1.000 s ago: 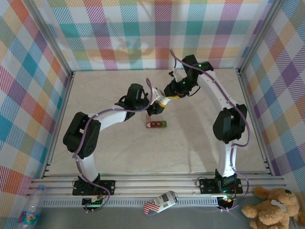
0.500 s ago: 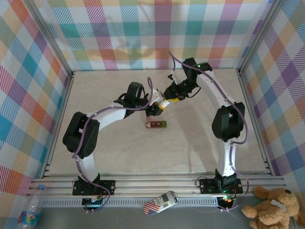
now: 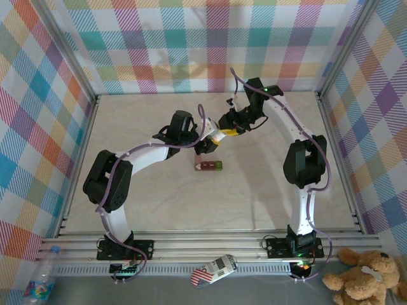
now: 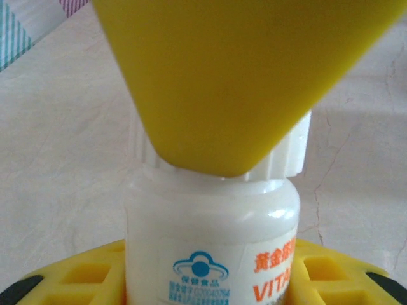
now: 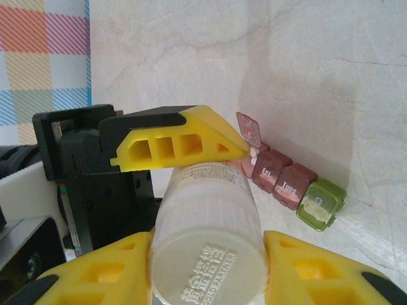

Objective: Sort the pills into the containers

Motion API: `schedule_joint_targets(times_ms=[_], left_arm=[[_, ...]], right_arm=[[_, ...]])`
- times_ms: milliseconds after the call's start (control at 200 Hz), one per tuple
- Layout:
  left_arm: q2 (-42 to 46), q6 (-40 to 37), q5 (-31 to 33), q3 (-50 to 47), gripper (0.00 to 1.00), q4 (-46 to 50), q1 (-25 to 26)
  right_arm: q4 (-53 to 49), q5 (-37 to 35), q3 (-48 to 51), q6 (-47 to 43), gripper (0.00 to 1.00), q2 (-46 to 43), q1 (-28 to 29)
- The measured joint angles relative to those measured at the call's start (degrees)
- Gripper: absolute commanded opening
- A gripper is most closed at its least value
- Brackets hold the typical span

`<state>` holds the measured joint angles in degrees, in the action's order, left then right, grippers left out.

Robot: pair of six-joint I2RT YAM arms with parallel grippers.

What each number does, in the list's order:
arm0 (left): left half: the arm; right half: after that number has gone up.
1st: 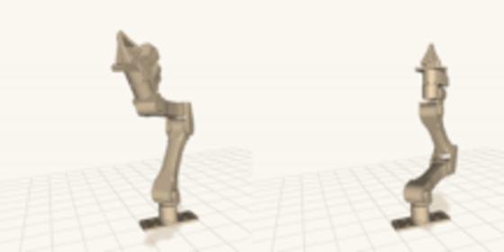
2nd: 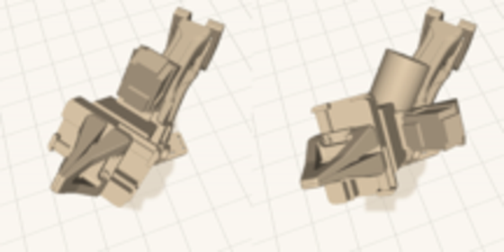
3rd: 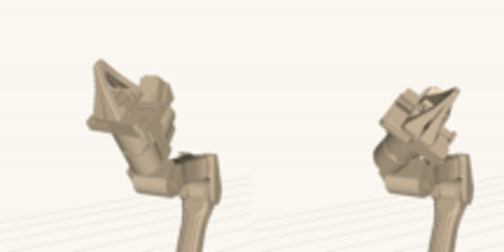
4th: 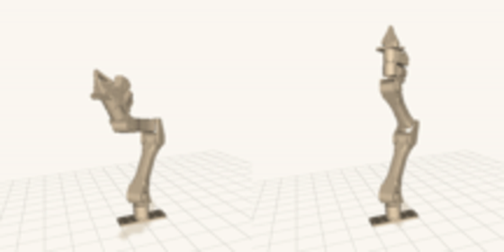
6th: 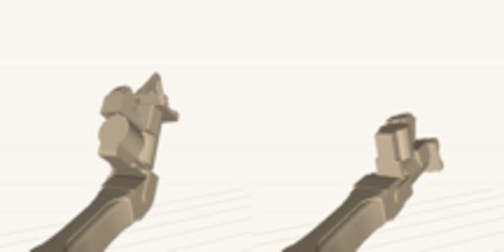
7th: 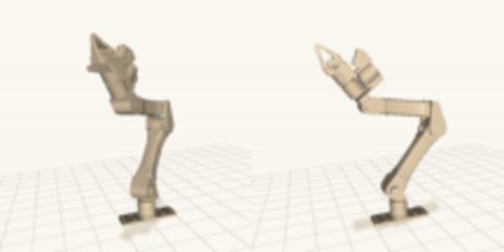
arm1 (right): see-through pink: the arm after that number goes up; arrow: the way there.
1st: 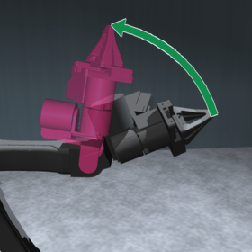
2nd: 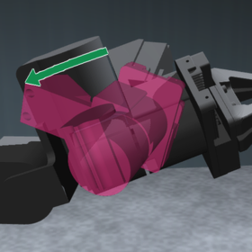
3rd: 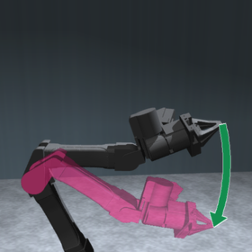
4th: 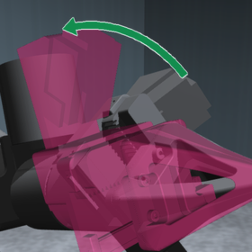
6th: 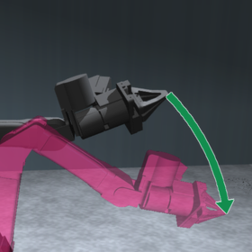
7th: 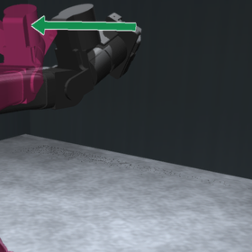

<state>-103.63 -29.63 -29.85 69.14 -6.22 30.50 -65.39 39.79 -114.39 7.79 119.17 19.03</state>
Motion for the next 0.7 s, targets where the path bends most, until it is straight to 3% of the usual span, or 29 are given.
schedule_joint_targets(times_ms=[515, 700], left_arm=[[0.0, 2.0, 1.7, -1.0, 0.0, -5.5, 0.2], [0.0, 3.3, 1.6, -1.0, 0.0, -7.5, 0.2]], right_arm=[[2.9, -1.8, 0.8, 5.3, 0.55, -0.2, 1.0], [3.1, -3.4, 1.0, 5.9, 0.64, -1.0, 1.2]])
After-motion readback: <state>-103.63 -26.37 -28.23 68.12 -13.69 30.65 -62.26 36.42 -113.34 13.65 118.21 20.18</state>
